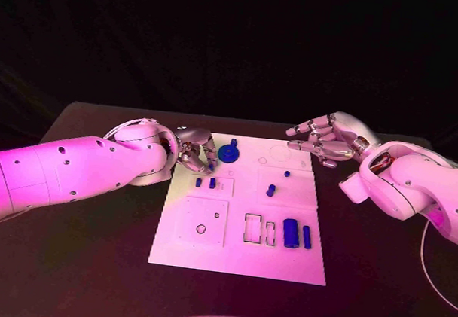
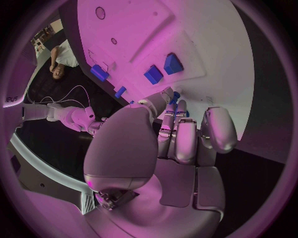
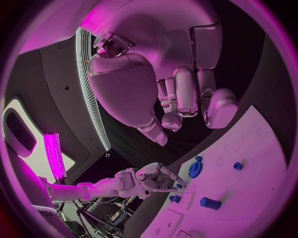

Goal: Assemble the parts on the task board

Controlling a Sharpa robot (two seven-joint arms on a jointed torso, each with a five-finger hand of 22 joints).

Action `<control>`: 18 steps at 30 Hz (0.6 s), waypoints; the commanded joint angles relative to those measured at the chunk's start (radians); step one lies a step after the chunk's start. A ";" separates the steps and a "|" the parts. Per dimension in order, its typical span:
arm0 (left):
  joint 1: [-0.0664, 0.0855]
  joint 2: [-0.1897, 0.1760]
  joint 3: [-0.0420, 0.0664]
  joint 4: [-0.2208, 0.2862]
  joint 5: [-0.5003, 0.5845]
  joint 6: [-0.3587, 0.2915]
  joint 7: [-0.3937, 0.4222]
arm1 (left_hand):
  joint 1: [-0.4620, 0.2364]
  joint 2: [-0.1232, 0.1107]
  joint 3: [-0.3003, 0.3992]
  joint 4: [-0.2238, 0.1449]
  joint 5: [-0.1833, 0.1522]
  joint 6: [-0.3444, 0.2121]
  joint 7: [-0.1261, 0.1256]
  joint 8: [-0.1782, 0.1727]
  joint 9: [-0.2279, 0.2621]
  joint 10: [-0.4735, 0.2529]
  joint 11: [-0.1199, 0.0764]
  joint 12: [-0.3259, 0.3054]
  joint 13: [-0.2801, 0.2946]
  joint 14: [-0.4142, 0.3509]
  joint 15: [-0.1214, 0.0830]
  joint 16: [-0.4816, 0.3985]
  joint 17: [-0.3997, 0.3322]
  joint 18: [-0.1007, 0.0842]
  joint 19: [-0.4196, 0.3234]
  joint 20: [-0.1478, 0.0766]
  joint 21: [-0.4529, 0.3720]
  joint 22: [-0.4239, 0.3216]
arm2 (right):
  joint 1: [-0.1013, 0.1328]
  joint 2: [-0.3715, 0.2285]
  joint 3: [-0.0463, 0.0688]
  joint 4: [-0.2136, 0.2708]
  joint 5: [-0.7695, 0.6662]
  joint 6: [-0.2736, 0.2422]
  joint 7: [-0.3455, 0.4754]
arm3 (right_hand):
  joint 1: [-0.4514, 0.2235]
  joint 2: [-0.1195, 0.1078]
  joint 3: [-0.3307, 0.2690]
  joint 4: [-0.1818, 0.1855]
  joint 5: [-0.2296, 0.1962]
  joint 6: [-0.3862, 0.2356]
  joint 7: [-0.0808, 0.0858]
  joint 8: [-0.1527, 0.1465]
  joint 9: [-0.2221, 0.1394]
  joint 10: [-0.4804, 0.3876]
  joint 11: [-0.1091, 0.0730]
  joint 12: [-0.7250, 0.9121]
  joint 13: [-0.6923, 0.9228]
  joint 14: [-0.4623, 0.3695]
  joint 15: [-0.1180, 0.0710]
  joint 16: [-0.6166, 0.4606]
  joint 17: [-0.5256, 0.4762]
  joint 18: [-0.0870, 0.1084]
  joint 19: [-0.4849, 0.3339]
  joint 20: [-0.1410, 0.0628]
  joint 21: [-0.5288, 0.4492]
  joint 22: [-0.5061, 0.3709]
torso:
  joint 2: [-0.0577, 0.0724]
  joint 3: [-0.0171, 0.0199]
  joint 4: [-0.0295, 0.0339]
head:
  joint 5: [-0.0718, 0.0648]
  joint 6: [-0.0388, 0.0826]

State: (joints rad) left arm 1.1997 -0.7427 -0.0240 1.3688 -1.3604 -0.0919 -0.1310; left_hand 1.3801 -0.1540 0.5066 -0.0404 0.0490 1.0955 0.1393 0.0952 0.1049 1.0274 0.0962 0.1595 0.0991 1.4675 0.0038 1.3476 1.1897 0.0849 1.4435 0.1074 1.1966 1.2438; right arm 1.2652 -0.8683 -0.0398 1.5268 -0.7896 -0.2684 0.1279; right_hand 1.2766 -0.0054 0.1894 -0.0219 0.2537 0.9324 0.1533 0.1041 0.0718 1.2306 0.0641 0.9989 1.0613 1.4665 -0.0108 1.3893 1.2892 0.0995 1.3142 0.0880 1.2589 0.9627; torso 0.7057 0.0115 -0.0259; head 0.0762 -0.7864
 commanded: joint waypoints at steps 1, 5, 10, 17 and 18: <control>0.000 0.001 0.000 0.000 0.003 0.016 0.007 | 0.001 0.012 0.001 -0.001 0.006 0.007 0.001 0.005 0.001 -0.005 0.001 0.007 -0.001 0.030 0.003 0.005 0.001 0.003 -0.006 -0.001 -0.007 -0.002 | 0.000 0.001 0.000 0.000 0.001 0.009 0.003 | -0.007 0.005 0.002 0.002 0.003 0.005 0.004 0.004 -0.001 -0.003 0.000 0.007 0.000 0.045 -0.005 -0.006 -0.001 0.013 -0.003 0.000 -0.005 -0.001 | 0.000 0.0000 -0.0001 | 0.000 0.000; 0.000 0.001 0.000 0.000 0.003 0.015 0.007 | 0.002 0.012 0.001 -0.002 0.006 0.007 0.001 0.004 0.001 -0.006 0.001 0.007 -0.002 0.030 0.003 0.004 0.000 0.004 -0.008 -0.001 -0.010 -0.005 | 0.000 0.000 0.000 0.001 0.001 0.008 0.004 | -0.007 0.006 0.003 0.003 0.003 0.005 0.004 0.004 -0.001 -0.002 0.000 0.010 0.002 0.046 -0.005 -0.005 0.001 0.013 -0.002 0.000 -0.004 0.001 | 0.000 0.0002 0.0003 | 0.000 -0.001; 0.000 0.001 0.000 -0.001 0.003 0.017 0.005 | 0.002 0.012 0.001 -0.002 0.006 0.006 0.002 0.004 0.001 -0.006 0.001 0.007 -0.002 0.030 0.003 0.004 0.000 0.005 -0.008 -0.001 -0.012 -0.006 | 0.000 0.000 0.000 0.001 0.000 0.007 0.004 | -0.007 0.006 0.003 0.003 0.003 0.005 0.004 0.004 -0.001 -0.002 0.000 0.010 0.002 0.046 -0.005 -0.005 0.001 0.013 -0.002 0.000 -0.004 0.001 | 0.000 0.0003 0.0003 | 0.001 -0.002; 0.000 0.000 0.000 -0.001 0.003 0.019 0.005 | 0.005 0.011 0.002 -0.005 0.006 0.001 0.004 -0.001 -0.002 -0.013 0.002 0.007 -0.003 0.029 0.003 0.005 0.000 0.005 -0.009 -0.001 -0.016 -0.009 | 0.000 -0.001 0.000 0.001 0.002 0.006 0.004 | -0.007 0.006 0.003 0.003 0.003 0.005 0.004 0.004 -0.001 -0.002 0.000 0.010 0.002 0.046 -0.005 -0.005 0.001 0.013 -0.002 0.000 -0.004 0.001 | 0.000 0.0001 -0.0004 | 0.002 -0.001; 0.000 0.000 0.000 -0.001 0.003 0.019 0.005 | 0.005 0.011 0.003 -0.006 0.006 0.000 0.005 -0.002 -0.002 -0.013 0.003 0.007 -0.003 0.029 0.004 0.005 0.000 0.005 -0.010 -0.001 -0.017 -0.010 | 0.000 -0.001 0.000 0.001 0.002 0.006 0.004 | -0.007 0.006 0.003 0.003 0.003 0.005 0.004 0.004 -0.001 -0.002 0.000 0.010 0.002 0.046 -0.005 -0.005 0.001 0.013 -0.002 0.000 -0.004 0.001 | 0.000 0.0003 -0.0006 | 0.002 -0.001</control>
State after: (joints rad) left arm 1.1997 -0.7434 -0.0239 1.3672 -1.3600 -0.0887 -0.1315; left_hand 1.3841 -0.1499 0.5066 -0.0404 0.0491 1.0954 0.1393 0.0951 0.1038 1.0201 0.0962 0.1634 0.0970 1.4675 0.0037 1.3476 1.1895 0.0849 1.4399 0.1037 1.1866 1.2345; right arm 1.2651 -0.8698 -0.0398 1.5275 -0.7892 -0.2683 0.1278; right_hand 1.2766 -0.0054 0.1894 -0.0219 0.2537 0.9324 0.1533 0.1041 0.0719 1.2306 0.0641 1.0054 1.0627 1.4665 -0.0108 1.3893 1.2892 0.0995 1.3142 0.0880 1.2589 0.9628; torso 0.7057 0.0116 -0.0259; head 0.0778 -0.7878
